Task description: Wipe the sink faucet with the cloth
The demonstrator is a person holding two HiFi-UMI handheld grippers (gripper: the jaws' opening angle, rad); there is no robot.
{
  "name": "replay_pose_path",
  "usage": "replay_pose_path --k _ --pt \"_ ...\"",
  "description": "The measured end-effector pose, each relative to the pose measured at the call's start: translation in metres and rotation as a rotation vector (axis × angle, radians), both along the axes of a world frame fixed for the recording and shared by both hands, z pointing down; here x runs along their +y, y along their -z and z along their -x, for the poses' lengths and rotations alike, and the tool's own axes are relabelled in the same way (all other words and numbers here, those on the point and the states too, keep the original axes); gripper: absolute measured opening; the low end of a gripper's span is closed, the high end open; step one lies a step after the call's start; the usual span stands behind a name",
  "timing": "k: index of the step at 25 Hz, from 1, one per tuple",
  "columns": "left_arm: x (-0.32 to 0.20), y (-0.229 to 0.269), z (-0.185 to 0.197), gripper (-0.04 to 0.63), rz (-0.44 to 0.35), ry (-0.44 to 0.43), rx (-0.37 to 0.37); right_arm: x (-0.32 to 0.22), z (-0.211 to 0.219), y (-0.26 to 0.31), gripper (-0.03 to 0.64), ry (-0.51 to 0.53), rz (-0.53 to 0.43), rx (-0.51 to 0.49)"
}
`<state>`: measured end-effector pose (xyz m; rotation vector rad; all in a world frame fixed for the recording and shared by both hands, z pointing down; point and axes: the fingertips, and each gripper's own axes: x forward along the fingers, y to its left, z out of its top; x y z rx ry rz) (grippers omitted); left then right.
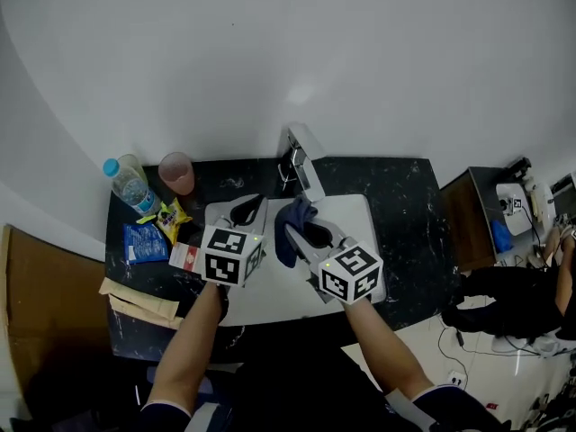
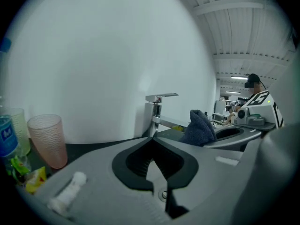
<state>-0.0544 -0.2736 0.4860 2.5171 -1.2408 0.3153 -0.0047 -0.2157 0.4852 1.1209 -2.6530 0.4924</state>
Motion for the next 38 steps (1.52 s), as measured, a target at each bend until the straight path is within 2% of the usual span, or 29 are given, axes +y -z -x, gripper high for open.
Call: replay_pose_path --k 3,8,13,21,31,36,38 --pt "-0.006 0.005 0.033 0.002 -0.008 0.045 0.003 -0.024 0.025 0.001 0.051 -0.105 -0.007 -0.02" --pt "-0.005 0.006 0.055 0.002 -0.006 0.047 0.031 -0.075 0.044 -0.013 0.051 -0.328 0.046 -0.072" --pt "0.003 -0.003 0.064 0.002 0.013 0.029 0.049 -0.112 0.031 -0.039 0.051 -0.547 0.123 -0.093" --pt "0.008 -0.006 0.079 0.002 0.025 0.019 0.073 -0.122 0.001 -0.062 0.049 -0.869 0.245 -0.183" --pt "0.005 0.0 0.089 0.002 0.005 0.018 0.093 -0.128 0.006 0.009 0.048 -0.877 0.091 -0.309" --pt "0.005 0.003 0.086 0.002 0.0 0.006 0.096 -0.132 0.004 0.071 0.048 -0.861 -0.035 -0.385" --pt "0.005 0.004 0.087 0.002 -0.002 0.006 0.097 -0.134 0.004 0.075 0.048 -0.857 -0.039 -0.397"
